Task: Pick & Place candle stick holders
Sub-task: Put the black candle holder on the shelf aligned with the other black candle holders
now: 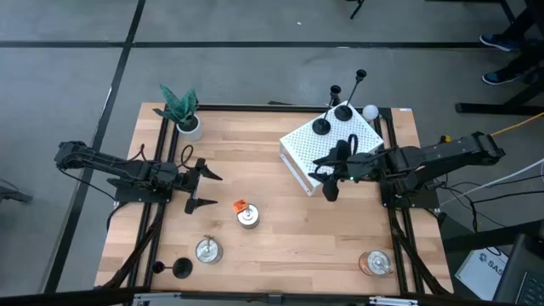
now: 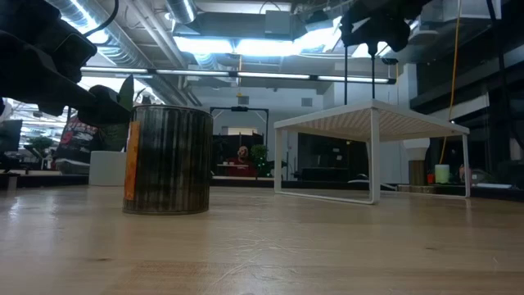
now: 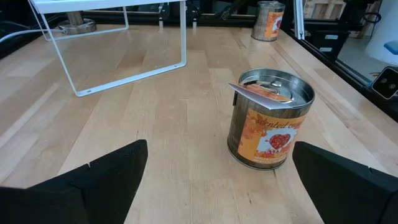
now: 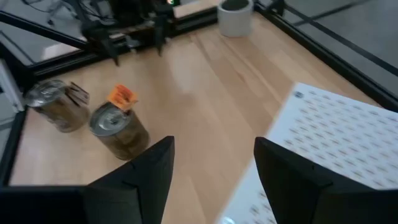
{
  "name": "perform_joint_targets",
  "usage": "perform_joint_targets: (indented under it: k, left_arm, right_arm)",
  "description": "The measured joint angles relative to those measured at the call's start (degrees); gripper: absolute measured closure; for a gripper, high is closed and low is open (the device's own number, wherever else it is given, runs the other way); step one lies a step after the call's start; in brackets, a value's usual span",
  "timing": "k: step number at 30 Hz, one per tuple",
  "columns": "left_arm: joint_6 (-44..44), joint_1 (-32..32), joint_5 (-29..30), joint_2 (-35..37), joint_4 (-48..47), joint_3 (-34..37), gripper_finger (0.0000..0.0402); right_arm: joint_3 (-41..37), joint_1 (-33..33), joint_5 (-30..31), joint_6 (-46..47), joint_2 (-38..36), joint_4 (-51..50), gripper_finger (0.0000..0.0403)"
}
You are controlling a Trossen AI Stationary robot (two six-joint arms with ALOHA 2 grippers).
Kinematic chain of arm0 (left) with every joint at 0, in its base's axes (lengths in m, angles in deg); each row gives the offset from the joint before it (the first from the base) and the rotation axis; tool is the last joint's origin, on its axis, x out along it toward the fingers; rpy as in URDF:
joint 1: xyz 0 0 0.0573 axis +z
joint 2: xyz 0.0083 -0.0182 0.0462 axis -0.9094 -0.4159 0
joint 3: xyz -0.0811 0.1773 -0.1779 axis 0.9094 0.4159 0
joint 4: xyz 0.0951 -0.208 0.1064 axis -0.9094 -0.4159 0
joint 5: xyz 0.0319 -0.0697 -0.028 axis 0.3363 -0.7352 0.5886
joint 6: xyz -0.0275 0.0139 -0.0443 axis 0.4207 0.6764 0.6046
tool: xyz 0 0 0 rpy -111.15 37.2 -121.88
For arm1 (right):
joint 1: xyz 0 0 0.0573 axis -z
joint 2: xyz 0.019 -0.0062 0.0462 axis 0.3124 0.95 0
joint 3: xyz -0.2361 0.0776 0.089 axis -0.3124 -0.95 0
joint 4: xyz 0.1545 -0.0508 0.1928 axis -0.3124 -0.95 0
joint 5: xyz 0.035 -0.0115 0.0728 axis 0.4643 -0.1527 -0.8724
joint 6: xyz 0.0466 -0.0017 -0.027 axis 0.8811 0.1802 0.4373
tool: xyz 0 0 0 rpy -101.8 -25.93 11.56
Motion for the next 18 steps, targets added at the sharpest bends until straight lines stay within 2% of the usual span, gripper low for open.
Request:
perform_joint_targets:
  k: [3, 18]
  left_arm:
    - [0.0, 0.0, 0.0, 0.0, 0.0, 0.01, 0.0002]
    - [0.0, 0.02, 0.0, 0.02, 0.01, 0.01, 0.0002]
  right_arm:
    - [0.01, -0.99, -0.75, -2.42, 1.9, 4.7, 0.0179]
    - [0.01, -3.42, -12.18, -13.21, 12.86, 28.65, 0.0179]
